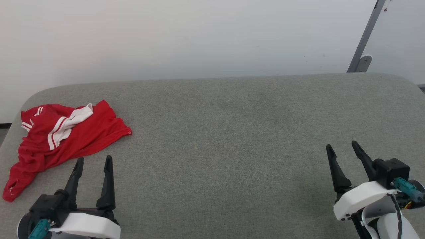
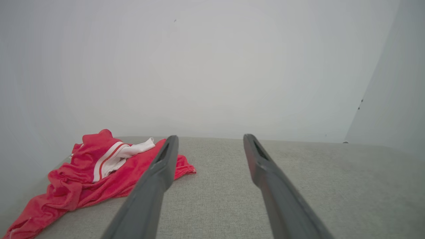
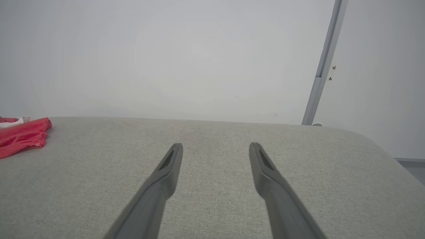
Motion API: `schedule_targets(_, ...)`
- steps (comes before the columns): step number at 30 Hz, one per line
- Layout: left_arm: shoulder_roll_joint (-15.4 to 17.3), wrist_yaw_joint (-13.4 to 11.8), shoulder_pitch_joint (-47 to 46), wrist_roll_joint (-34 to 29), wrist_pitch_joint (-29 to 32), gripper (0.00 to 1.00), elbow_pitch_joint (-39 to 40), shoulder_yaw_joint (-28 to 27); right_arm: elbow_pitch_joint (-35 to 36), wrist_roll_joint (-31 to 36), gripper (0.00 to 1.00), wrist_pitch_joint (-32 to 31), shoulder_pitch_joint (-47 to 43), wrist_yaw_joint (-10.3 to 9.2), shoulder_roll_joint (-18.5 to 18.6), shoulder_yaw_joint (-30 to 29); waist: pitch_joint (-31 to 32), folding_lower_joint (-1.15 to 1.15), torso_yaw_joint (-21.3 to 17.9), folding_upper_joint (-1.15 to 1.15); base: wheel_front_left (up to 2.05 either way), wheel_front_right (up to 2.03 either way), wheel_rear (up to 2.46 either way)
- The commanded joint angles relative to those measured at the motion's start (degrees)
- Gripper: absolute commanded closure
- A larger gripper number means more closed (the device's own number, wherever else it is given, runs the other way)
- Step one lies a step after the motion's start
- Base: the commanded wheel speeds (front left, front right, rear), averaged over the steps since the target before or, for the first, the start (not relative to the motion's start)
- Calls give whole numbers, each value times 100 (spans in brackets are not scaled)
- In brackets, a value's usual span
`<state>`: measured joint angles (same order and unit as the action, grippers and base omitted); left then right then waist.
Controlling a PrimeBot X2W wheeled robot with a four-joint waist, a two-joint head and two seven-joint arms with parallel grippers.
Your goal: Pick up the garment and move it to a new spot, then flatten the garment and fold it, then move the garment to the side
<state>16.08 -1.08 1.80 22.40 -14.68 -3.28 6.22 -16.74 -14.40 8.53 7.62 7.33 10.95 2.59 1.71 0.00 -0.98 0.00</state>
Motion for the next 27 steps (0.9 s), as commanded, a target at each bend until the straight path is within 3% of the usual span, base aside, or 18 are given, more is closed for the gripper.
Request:
schedule_targets(1, 27, -29, 85, -112, -49, 0, 22, 16, 31, 132, 0, 49, 31, 28, 10, 14, 4, 0, 0, 0, 0, 0, 0)
schedule_targets(18, -35, 0, 55, 160, -46, 0, -74, -67, 61, 138, 0, 106, -28, 29, 42, 22, 12, 0, 64, 0, 0, 0, 0)
schedule_targets(27, -7, -108, 64, 454, 97, 0, -174, -311, 80, 72, 0, 68, 60, 29, 39, 271, 72, 0, 563, 0, 0, 0, 0)
